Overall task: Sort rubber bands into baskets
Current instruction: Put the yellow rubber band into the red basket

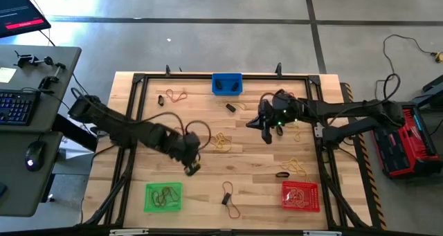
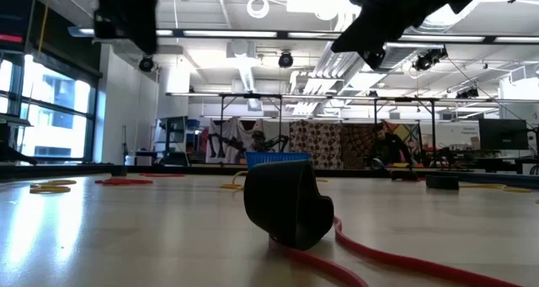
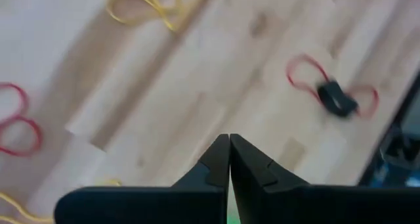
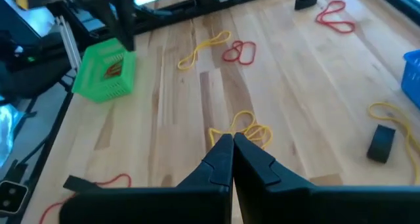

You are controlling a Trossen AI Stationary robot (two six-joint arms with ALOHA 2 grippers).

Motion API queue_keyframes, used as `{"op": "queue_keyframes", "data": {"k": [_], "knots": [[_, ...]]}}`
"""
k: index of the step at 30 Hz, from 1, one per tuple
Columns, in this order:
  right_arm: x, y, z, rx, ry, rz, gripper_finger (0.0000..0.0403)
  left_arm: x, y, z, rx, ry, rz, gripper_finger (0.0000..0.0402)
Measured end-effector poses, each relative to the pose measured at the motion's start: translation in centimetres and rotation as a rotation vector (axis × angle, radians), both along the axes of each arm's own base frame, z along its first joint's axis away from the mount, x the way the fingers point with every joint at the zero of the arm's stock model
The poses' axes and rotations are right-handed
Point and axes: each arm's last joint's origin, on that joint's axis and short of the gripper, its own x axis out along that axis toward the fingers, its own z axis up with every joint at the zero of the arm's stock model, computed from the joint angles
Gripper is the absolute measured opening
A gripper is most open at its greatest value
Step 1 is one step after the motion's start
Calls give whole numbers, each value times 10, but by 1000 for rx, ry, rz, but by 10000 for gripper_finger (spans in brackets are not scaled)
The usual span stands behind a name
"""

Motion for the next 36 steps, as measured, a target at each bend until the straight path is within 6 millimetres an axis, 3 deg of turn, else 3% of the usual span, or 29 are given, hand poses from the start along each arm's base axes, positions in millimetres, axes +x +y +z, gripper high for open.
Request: {"op": "queue_keyframes", "data": {"k": [12,20,28,36], "knots": [[-25,-30,1,-13,-46,10,0,10,89,4,59,-7,124,0],[-26,-36,3,-26,-52,-105,0,-21,137,-6,48,20,49,0],[-25,-40,6,-1,-78,-278,0,-61,161,-17,0,37,-27,0],[-24,-41,8,32,-94,-338,0,-79,157,-48,-167,113,-9,5]]}}
